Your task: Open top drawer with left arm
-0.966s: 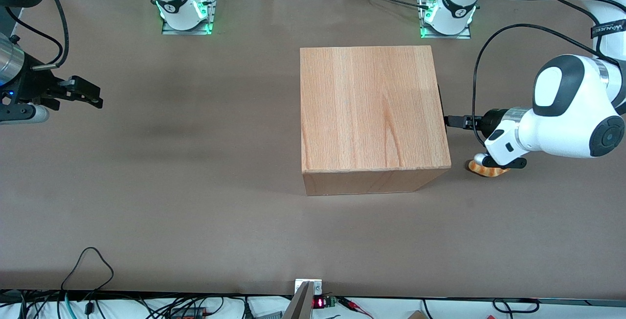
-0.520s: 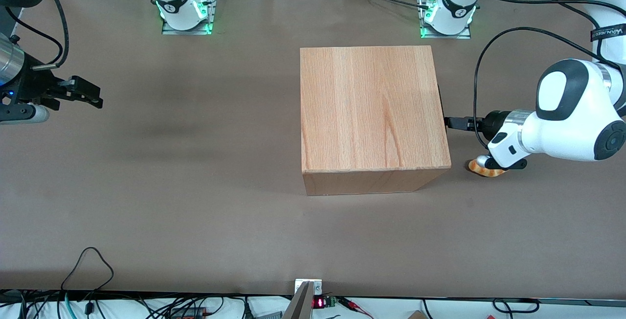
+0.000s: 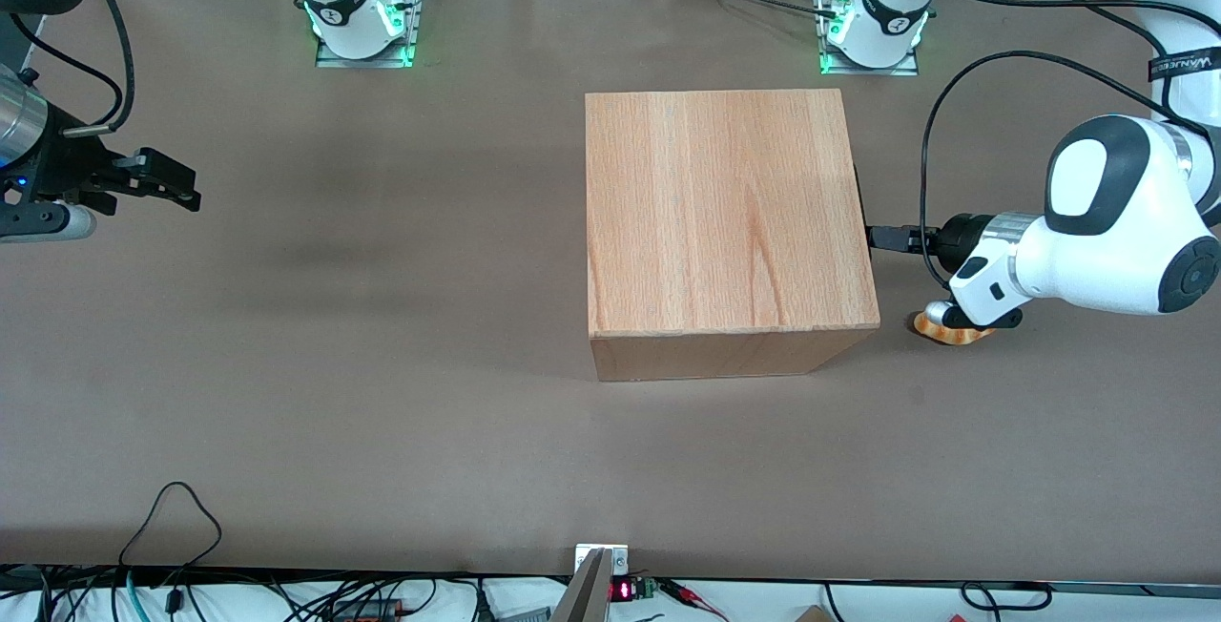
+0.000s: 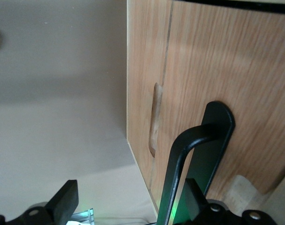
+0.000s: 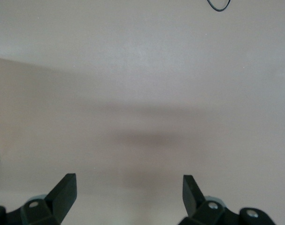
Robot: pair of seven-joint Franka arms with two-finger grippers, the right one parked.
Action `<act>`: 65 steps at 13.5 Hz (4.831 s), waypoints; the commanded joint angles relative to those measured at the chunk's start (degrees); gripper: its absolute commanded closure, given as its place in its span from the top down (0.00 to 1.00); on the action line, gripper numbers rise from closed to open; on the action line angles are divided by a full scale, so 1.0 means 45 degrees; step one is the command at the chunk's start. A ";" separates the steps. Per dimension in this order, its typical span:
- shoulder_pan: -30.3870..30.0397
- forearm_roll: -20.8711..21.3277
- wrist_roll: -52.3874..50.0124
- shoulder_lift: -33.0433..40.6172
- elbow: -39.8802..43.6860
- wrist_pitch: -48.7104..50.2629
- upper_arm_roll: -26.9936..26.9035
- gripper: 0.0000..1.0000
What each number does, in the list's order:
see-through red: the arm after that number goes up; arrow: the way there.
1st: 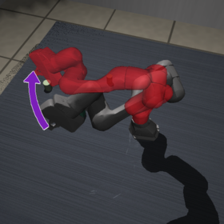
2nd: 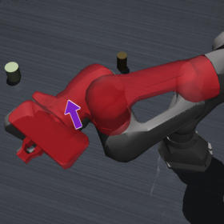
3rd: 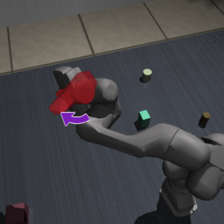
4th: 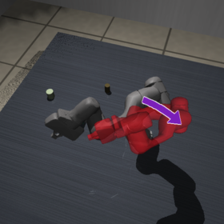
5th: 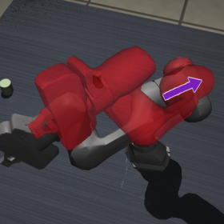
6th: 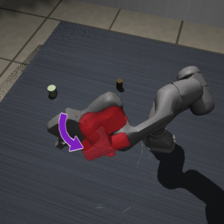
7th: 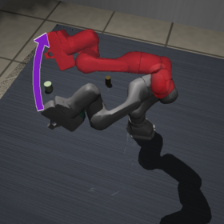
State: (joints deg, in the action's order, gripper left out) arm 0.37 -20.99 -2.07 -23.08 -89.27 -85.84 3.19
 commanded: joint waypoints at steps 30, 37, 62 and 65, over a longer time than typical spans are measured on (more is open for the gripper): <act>0.0055 -0.0180 0.0088 -0.0809 0.0071 0.0072 -0.0005 1.00; -0.0042 -0.0102 0.0069 -0.0927 0.0150 0.0072 -0.0161 1.00; -0.2229 0.1852 0.0127 -0.1901 0.2393 0.0072 -0.0259 1.00; -0.2210 0.1813 0.0147 -0.2429 0.3000 -0.0316 -0.0259 1.00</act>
State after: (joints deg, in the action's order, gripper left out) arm -9.26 -14.28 0.18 -28.88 -83.08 -83.82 1.97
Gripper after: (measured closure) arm 0.000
